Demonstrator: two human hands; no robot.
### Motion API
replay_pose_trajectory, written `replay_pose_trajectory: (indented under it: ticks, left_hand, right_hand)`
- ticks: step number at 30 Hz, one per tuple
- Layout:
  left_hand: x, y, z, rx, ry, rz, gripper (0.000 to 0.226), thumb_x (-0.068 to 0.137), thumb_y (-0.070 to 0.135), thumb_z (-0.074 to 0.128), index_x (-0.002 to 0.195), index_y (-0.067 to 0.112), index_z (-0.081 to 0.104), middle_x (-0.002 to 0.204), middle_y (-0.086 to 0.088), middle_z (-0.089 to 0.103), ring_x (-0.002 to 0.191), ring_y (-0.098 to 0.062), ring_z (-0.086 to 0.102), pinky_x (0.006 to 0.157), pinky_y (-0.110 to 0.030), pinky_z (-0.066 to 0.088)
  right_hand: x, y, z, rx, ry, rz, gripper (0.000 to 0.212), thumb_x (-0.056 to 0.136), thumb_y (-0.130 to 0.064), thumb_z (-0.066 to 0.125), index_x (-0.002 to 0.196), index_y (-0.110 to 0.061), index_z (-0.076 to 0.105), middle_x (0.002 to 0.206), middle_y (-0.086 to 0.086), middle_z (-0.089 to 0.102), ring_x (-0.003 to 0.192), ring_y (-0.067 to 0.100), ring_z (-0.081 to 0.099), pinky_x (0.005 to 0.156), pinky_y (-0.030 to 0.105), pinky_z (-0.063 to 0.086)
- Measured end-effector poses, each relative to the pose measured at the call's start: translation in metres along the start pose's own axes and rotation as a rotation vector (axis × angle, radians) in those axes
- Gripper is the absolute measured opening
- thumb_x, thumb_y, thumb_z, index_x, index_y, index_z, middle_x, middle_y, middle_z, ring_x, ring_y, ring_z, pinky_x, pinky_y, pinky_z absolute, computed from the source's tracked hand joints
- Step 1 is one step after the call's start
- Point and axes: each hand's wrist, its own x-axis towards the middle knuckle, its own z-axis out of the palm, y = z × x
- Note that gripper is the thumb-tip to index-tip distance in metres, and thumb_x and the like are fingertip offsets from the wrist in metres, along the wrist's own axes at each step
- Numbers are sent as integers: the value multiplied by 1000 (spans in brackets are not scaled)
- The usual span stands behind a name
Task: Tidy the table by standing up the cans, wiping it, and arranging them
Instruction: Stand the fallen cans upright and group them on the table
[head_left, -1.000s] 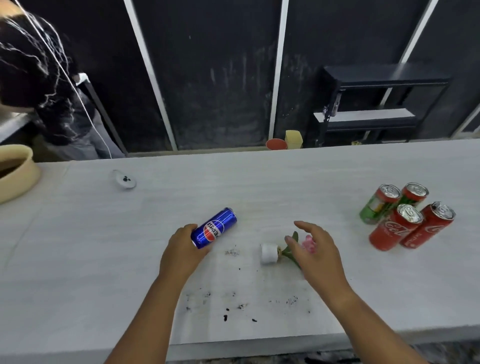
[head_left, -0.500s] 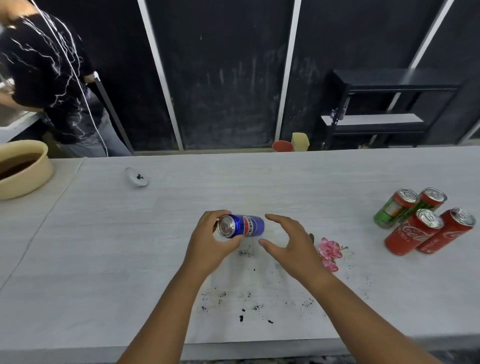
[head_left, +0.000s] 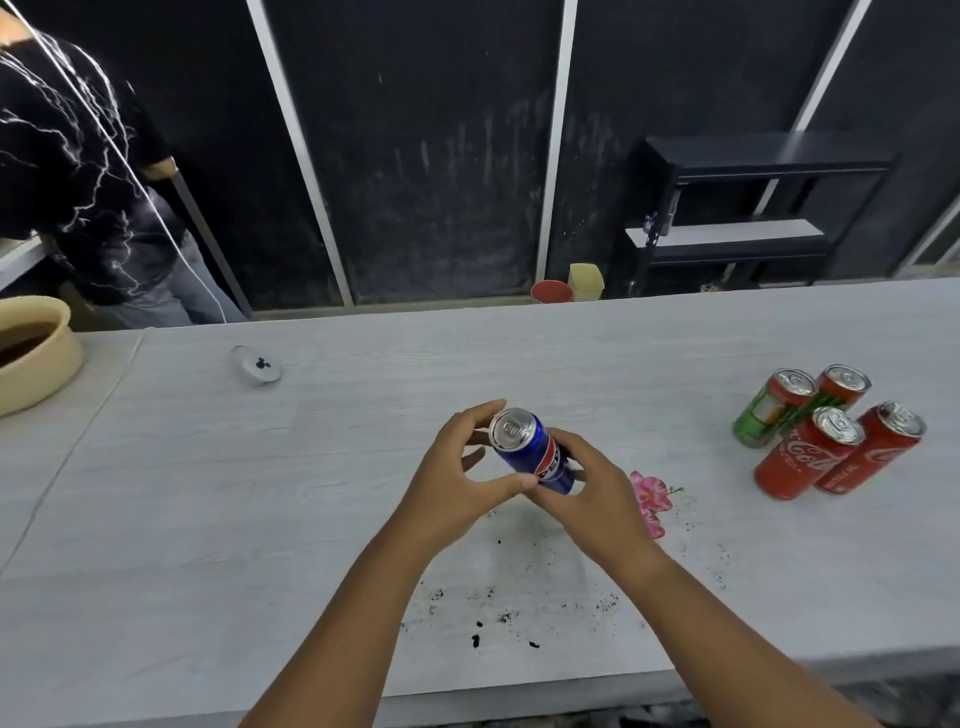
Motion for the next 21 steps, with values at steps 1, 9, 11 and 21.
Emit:
replay_pose_trajectory:
  ticks: [1, 9, 11, 21]
  left_hand:
    - [1, -3, 3, 37, -35, 9, 80, 80, 45, 96, 148, 50, 53, 144, 28, 58, 136, 1, 57, 112, -26, 50]
    - [11, -20, 57, 280, -140, 17, 58, 90, 65, 75, 142, 53, 55, 138, 35, 54, 133, 10, 52, 105, -14, 41]
    - [16, -21, 73, 319, -159, 28, 51, 93, 62, 73, 140, 54, 56, 136, 37, 53, 132, 12, 51, 101, -10, 39]
    - [35, -5, 172, 422, -302, 188, 38, 98, 51, 69, 135, 47, 61, 131, 33, 52, 122, 9, 53, 92, -15, 48]
  right_hand:
    - [-3, 3, -4, 7, 16, 15, 58, 80, -60, 85, 131, -57, 59, 127, -31, 69, 116, -4, 66, 85, 11, 56]
    - [-33, 23, -62, 68, 239, 111, 60, 76, -47, 92, 129, -51, 64, 124, -26, 73, 113, -2, 70, 89, 22, 55]
    - [-45, 33, -83, 83, 304, 138, 61, 78, -43, 94, 131, -47, 64, 125, -23, 74, 115, 2, 70, 91, 24, 55]
    - [-106, 91, -177, 93, 551, 359, 55, 80, -38, 94, 126, -44, 65, 122, -20, 74, 108, -2, 71, 91, 24, 57]
